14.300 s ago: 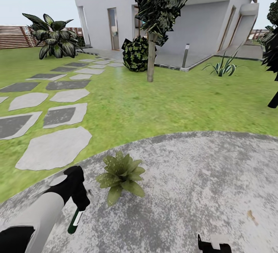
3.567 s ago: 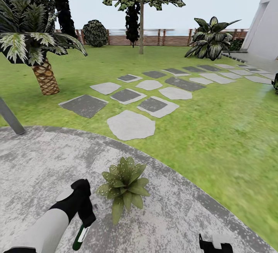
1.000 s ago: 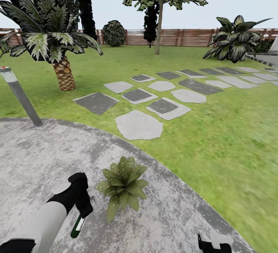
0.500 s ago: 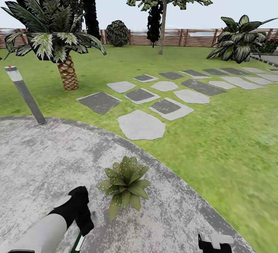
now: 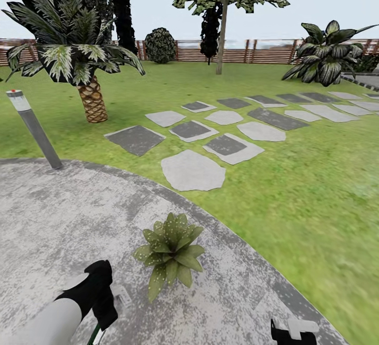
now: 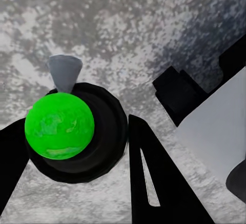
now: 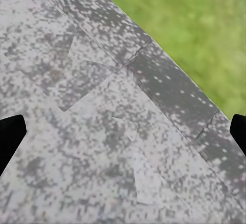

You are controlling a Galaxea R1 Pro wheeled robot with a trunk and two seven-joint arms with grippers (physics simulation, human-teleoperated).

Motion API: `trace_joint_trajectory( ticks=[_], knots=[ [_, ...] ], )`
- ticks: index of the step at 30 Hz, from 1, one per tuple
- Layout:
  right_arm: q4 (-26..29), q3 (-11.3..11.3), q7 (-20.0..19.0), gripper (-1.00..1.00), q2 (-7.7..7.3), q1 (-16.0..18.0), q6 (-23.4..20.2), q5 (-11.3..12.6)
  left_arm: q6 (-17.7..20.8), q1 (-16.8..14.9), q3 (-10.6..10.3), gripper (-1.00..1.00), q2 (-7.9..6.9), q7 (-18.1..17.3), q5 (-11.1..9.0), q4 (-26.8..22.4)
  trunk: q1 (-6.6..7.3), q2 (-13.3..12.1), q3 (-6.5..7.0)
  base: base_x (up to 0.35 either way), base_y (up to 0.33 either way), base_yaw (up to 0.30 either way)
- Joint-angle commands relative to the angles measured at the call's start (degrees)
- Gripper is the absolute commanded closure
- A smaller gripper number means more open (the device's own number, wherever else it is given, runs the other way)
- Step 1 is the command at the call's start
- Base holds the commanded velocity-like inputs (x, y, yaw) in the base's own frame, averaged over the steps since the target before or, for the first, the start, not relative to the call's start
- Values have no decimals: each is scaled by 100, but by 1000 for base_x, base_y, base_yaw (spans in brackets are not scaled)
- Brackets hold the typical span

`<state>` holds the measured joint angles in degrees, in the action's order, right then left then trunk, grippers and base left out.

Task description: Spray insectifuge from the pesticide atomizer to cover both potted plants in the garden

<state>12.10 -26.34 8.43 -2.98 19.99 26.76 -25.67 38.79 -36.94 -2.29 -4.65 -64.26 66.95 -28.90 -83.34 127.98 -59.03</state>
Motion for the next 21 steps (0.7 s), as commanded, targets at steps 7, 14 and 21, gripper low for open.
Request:
trace_joint_trajectory(
  ticks=[7,14,21],
  knots=[
    [-6,-29,27,-100,-1,5,20,-61,61,-3,-35,100,372,-4,33,-520,1,2,-5,0,0,0],
    [-6,-29,27,-100,-1,5,21,-61,42,98,-27,100,73,15,34,-282,1,2,-5,0,0,0],
    [-6,-29,33,-100,24,5,21,-52,49,142,-1,100,59,20,22,-317,1,2,-5,0,0,67]
  ],
)
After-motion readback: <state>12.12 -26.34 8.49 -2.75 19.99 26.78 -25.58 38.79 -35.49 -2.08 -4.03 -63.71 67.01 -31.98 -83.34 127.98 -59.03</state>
